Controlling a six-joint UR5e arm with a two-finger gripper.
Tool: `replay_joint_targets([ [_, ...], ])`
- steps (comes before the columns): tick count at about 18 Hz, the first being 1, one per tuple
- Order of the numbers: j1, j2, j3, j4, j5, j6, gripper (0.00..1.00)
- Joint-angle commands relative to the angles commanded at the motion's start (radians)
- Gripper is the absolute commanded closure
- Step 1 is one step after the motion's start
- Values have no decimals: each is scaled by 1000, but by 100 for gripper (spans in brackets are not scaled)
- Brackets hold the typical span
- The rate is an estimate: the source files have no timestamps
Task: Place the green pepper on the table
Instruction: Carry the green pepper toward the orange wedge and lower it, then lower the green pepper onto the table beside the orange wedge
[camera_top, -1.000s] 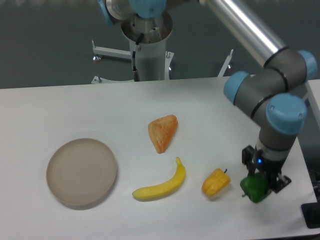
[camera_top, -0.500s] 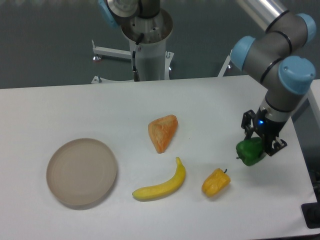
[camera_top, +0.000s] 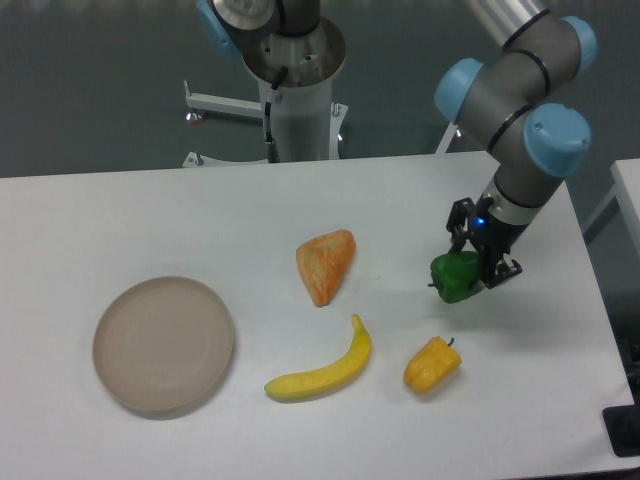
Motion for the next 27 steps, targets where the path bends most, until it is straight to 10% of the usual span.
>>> replay_joint_targets([
  [27,3,25,-126,9,2,0,61],
])
